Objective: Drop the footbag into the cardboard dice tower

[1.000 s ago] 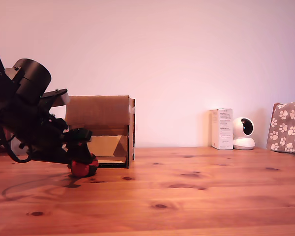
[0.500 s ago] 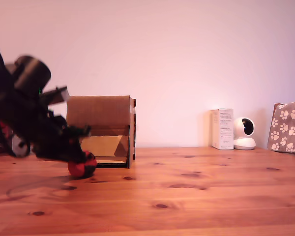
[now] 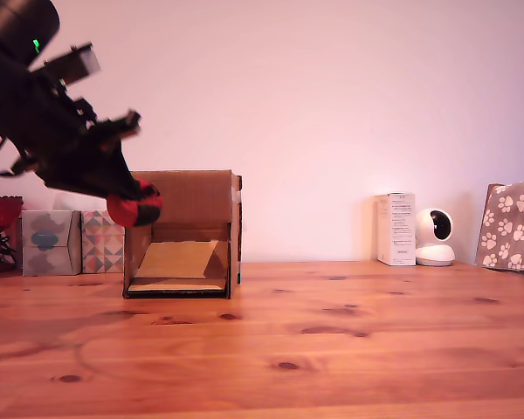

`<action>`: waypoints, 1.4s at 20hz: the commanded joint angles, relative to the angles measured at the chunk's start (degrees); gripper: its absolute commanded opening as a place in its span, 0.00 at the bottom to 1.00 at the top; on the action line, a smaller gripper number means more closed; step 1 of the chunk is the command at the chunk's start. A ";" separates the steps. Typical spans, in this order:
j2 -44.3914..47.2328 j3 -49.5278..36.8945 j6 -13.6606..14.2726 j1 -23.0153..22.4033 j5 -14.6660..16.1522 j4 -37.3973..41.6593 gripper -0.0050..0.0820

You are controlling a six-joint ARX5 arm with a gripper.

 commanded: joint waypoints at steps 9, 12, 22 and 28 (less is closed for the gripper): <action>-7.56 -0.48 -0.11 -0.22 0.17 16.04 0.12; -7.34 -0.48 0.22 -0.20 -0.42 25.22 0.12; 7.48 11.39 2.10 -0.15 -2.84 33.35 0.12; 18.18 27.65 5.09 0.39 -2.84 14.69 0.12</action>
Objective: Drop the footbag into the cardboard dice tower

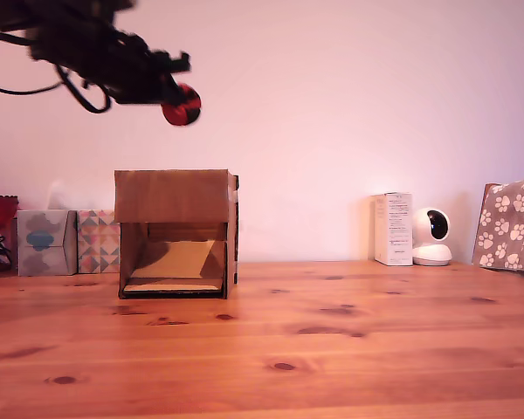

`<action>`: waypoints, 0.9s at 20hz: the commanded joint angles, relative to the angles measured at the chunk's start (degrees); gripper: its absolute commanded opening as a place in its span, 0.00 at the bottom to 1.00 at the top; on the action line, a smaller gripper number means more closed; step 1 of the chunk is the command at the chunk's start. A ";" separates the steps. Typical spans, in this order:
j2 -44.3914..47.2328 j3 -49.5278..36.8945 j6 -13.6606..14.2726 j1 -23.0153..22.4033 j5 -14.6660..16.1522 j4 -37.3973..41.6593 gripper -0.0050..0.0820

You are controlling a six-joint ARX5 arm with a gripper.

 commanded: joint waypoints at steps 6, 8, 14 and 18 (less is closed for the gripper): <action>4.94 8.41 0.24 0.66 0.04 -9.79 0.12; 4.94 8.44 0.24 0.68 0.07 -10.43 0.13; 4.83 8.52 0.28 0.63 0.13 -11.30 0.84; 3.48 8.55 0.26 0.52 0.11 -13.90 0.81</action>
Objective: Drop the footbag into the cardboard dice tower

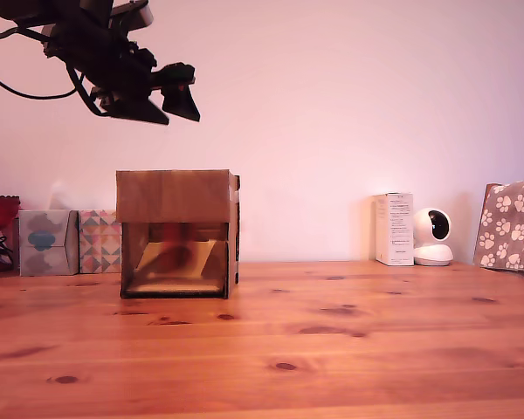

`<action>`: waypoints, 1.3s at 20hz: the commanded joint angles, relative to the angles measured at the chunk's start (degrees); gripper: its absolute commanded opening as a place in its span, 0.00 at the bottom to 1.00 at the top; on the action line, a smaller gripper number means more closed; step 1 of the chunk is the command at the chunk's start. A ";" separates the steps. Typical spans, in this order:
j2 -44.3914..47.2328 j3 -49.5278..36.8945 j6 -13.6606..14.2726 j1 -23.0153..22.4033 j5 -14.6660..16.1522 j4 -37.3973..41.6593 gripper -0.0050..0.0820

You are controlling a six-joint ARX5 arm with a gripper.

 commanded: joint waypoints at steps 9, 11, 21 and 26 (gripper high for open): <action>-8.11 0.20 0.83 -0.37 6.14 -16.50 0.03; -9.31 -1.53 1.18 -0.37 6.71 -17.22 0.03; -21.42 -26.95 -0.87 -0.33 7.23 -3.74 0.03; -27.82 -38.32 -1.97 -0.28 7.19 1.73 0.03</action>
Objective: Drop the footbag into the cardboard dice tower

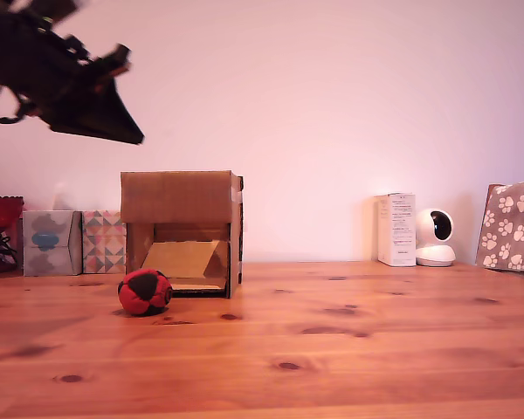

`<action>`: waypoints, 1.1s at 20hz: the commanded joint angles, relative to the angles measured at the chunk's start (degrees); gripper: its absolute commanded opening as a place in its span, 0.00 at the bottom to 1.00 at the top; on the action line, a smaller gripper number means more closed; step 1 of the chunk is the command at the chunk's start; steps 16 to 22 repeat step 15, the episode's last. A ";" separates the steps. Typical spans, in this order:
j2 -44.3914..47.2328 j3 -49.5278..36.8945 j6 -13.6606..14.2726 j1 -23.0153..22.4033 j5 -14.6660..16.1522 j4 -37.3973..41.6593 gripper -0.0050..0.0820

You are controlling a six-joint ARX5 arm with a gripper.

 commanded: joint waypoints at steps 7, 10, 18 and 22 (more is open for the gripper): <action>-9.90 -14.49 -1.75 0.85 -0.15 4.00 0.03; -14.93 -18.27 -2.34 2.34 -0.24 3.74 0.03; -19.17 -19.17 -2.93 2.86 -0.28 -0.37 0.03; -19.17 -19.17 -2.93 2.86 -0.28 -0.37 0.03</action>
